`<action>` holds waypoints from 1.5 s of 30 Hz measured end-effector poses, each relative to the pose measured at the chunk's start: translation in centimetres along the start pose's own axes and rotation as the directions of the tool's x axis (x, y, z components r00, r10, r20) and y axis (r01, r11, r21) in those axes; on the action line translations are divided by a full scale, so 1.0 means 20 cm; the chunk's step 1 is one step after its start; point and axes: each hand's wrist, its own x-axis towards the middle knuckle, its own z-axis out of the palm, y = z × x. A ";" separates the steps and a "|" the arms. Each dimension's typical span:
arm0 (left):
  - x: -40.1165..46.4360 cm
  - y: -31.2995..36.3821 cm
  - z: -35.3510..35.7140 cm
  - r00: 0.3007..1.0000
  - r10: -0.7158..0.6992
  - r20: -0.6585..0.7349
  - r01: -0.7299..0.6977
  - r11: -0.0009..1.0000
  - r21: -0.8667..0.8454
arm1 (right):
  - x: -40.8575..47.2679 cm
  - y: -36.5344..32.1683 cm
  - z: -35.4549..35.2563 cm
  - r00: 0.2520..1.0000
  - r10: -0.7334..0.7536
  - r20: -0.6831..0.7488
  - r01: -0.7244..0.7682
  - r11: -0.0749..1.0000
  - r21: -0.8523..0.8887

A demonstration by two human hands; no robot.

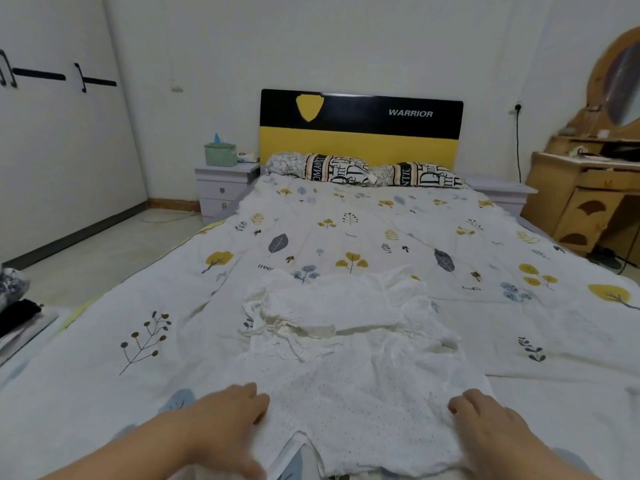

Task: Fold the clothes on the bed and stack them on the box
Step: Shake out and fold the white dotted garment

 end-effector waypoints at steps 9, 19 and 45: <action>0.03 -0.13 0.07 0.999 -0.005 -0.050 0.014 0.985 0.173 | -0.05 0.05 -0.03 0.969 -0.164 -0.183 0.157 0.986 -0.053; -0.03 -0.19 0.19 0.964 -0.037 -0.265 0.030 0.999 -0.031 | 0.08 0.13 -0.09 1.000 0.014 -0.017 -0.011 0.983 0.183; 1.01 -0.71 -0.59 0.518 -0.568 -0.640 0.010 0.752 -0.660 | 1.41 0.33 -0.48 0.886 0.319 -0.336 -0.203 0.919 0.337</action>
